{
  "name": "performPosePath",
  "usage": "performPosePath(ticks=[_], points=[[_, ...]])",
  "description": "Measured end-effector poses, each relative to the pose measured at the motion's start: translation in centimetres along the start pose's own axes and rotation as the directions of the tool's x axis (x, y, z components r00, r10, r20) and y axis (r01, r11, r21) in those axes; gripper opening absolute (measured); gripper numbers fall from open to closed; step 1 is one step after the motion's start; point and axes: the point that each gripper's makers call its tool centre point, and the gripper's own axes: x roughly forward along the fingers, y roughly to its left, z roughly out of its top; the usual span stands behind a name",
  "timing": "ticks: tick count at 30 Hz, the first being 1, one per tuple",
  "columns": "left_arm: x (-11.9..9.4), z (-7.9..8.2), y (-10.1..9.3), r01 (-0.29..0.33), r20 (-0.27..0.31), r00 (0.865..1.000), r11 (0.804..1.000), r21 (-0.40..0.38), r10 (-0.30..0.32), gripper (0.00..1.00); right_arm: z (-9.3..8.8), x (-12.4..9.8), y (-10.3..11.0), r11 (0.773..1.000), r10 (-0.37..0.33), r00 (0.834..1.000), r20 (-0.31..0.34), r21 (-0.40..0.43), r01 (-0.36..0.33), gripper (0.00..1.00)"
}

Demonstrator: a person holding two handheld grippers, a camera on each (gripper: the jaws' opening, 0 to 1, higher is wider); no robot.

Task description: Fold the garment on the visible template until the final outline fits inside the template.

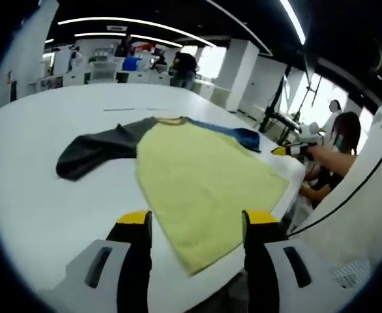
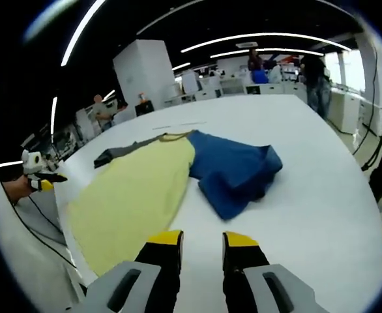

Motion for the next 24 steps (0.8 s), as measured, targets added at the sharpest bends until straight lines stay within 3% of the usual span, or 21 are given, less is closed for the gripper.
performPosePath(ticks=[12,24], points=[[0.3,0.8,-0.9,0.024,0.028,0.999,0.999,0.035,-0.025,0.58,0.1,2.3,-1.6,0.999,-0.024,1.000,-0.011,0.032,0.024,0.16],[0.4,1.3,-1.5,0.043,0.036,0.998,0.997,0.064,-0.045,0.58,0.2,3.3,-2.5,0.999,-0.049,0.998,-0.026,0.017,0.050,0.14]])
